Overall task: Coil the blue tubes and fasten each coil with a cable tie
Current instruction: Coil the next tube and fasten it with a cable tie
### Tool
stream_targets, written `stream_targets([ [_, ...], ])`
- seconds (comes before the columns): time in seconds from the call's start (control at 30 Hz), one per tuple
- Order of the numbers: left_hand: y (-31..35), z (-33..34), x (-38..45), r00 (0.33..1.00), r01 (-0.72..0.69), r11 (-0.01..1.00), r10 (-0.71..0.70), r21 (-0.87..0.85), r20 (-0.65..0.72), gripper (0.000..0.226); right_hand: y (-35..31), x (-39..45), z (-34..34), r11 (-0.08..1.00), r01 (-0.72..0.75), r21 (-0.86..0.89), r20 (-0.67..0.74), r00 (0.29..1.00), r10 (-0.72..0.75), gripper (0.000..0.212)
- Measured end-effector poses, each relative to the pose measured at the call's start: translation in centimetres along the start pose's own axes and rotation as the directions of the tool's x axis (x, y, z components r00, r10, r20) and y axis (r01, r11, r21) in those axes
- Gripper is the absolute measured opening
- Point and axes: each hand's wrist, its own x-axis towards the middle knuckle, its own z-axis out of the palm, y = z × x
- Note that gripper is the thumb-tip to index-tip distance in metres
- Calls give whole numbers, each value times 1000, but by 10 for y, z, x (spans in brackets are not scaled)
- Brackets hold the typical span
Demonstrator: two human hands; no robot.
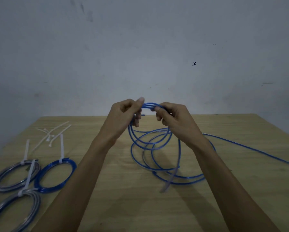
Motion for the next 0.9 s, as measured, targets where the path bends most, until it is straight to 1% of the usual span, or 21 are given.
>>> stream_targets([
  [0.07, 1, -6, -1, 996, -60, 967, 41, 246, 84, 47, -2, -1, -7, 998, 6, -68, 66, 998, -2, 23],
  [0.1, 2, -7, -2, 992, -83, 942, 45, 325, 122, 45, -3, -1, -10, 995, 14, -102, 92, 996, -4, 24],
  [0.2, 4, -2, -2, 964, -191, 867, 79, 461, 253, 34, -3, -2, -10, 990, 19, -138, 134, 991, -1, 23],
  [0.27, 2, 3, -2, 955, -238, 827, 105, 510, 277, 36, -3, -2, -8, 995, 15, -96, 130, 991, -2, 20],
  [0.37, 1, 4, -3, 959, -221, 874, 113, 433, 261, 43, -5, -1, -12, 1000, -13, 22, 136, 991, 10, 15],
  [0.47, 6, 2, -6, 950, -163, 943, 72, 289, 303, 45, -2, -1, -21, 982, -49, 180, 154, 988, 21, 23],
  [0.53, 8, 1, -7, 941, -141, 963, 59, 229, 332, 44, 0, -1, -24, 970, -51, 239, 137, 990, 18, 26],
  [0.63, 9, 1, -7, 944, -92, 985, 39, 147, 327, 43, 0, 0, -21, 967, -23, 253, 64, 998, 7, 27],
  [0.73, 8, -1, -8, 958, -50, 994, 22, 92, 285, 41, -1, 2, -17, 971, 6, 240, 10, 1000, -8, 28],
  [0.83, 9, -4, -8, 955, -60, 994, 29, 96, 296, 37, 1, 2, -13, 983, 16, 182, -1, 1000, -16, 22],
  [0.9, 11, 0, -8, 946, -48, 991, 5, 125, 323, 45, 1, 1, -10, 995, 18, 100, 34, 999, -22, 20],
])
